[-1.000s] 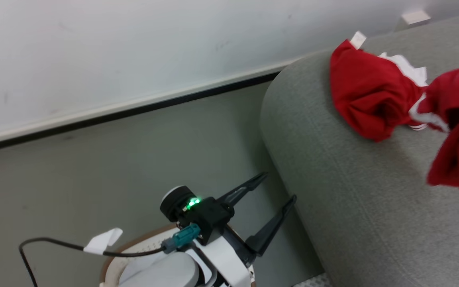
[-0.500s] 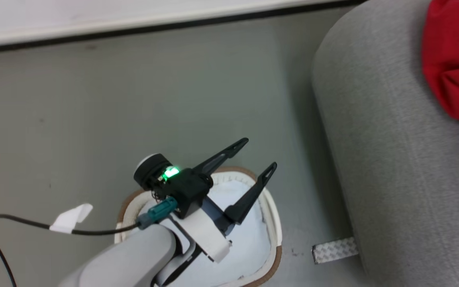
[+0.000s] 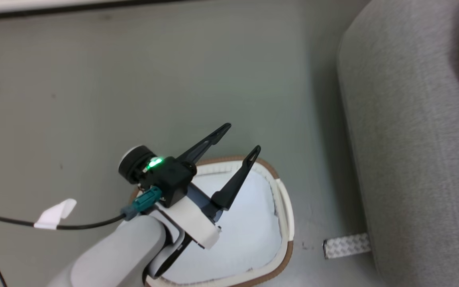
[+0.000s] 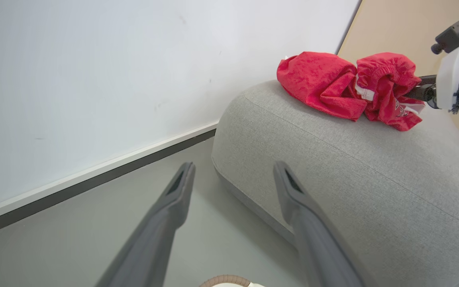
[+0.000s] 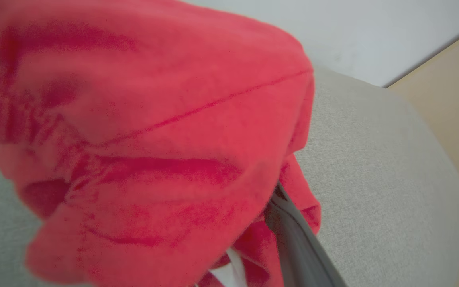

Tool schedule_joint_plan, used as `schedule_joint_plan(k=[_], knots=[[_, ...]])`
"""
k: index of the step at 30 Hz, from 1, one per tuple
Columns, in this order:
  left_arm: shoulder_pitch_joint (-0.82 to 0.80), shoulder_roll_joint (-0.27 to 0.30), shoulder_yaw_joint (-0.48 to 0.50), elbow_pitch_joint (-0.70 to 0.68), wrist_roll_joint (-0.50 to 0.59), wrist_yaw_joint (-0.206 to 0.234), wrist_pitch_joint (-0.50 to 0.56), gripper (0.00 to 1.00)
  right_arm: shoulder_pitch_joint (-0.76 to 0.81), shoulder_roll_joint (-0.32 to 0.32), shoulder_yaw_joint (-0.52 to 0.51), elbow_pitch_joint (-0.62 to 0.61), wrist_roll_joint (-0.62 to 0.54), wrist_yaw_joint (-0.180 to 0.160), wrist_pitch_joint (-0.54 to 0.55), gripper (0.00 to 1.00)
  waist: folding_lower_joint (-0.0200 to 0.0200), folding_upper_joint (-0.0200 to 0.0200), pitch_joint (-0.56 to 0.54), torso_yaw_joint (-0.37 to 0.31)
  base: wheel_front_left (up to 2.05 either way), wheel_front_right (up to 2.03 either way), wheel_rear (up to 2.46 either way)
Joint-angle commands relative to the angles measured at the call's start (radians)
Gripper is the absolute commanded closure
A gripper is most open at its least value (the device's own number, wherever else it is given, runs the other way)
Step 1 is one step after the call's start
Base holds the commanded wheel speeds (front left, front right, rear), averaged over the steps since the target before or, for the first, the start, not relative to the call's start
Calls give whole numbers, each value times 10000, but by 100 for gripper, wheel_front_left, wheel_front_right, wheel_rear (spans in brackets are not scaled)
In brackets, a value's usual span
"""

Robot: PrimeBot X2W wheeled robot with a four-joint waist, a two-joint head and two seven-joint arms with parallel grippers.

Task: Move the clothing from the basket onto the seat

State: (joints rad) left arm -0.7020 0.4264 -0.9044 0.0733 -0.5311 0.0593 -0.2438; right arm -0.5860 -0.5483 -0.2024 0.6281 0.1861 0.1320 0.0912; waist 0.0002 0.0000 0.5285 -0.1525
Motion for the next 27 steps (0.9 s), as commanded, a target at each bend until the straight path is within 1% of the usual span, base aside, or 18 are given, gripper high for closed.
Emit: schedule_joint_plan(k=[1, 4, 6, 9, 11, 14, 16, 18, 21, 23, 24, 27], knots=[[179, -4, 49, 64, -150, 25, -56, 0, 101, -127, 52, 47, 91, -26, -52, 0, -2, 0, -546, -149, 0, 0, 0], [463, -65, 178, 200, -281, 113, -130, 0, 301, -340, 404, -215, 359, -26, -422, 0, -2, 0, -1260, -194, 0, 0, 0], [747, -143, 319, 279, -433, 192, -149, 0, 704, -562, 743, -308, 588, -26, -372, 0, -2, 0, -1817, -170, 0, 0, 0], [1216, -131, 698, 339, -669, 349, -207, 0, 1137, -1081, 1023, -779, 964, -26, -492, 0, -2, 0, -2690, -63, 0, 0, 0], [1546, -49, 974, 348, -818, 468, -204, 0, 1587, -1252, 1169, -1101, 1252, -26, -322, 0, -2, 0, -3234, 72, 0, 0, 0], [2024, 90, 1442, 245, -903, 644, -208, 0, 2196, -1782, 1333, -1919, 1745, -26, -50, 0, -2, 0, -3940, 363, 0, 0, 0], [2370, 256, 1759, 117, -951, 773, -209, 0, 2560, -1897, 1390, -2531, 2147, -26, 106, 0, -2, 0, -4306, 554, 0, 0, 0], [2686, 418, 2135, -9, -1002, 913, -211, 0, 2827, -2066, 1440, -3024, 2485, -26, 27, 0, -2, 0, -4606, 757, 0, 0, 0], [3195, 634, 2688, -219, -1085, 1146, -211, 0, 3073, -1832, 1440, -3770, 2723, -26, -121, 0, -2, 0, -5056, 1074, 0, 0, 0], [3559, 780, 3089, -379, -1128, 1364, -210, 0, 3172, -1459, 1422, -4209, 2747, -26, -269, 0, -2, 0, -5290, 1247, 0, 0, 0], [3704, 851, 3269, -442, -1152, 1448, -209, 0, 3194, -1172, 1346, -4394, 2790, -26, -367, 0, -2, 0, -5375, 1332, 0, 0, 0], [4288, 934, 3864, -604, -1273, 1713, -206, 0, 3388, -4, 1258, -4948, 2856, -25, -637, 0, -2, 0, -5602, 1561, 0, 0, 0]])
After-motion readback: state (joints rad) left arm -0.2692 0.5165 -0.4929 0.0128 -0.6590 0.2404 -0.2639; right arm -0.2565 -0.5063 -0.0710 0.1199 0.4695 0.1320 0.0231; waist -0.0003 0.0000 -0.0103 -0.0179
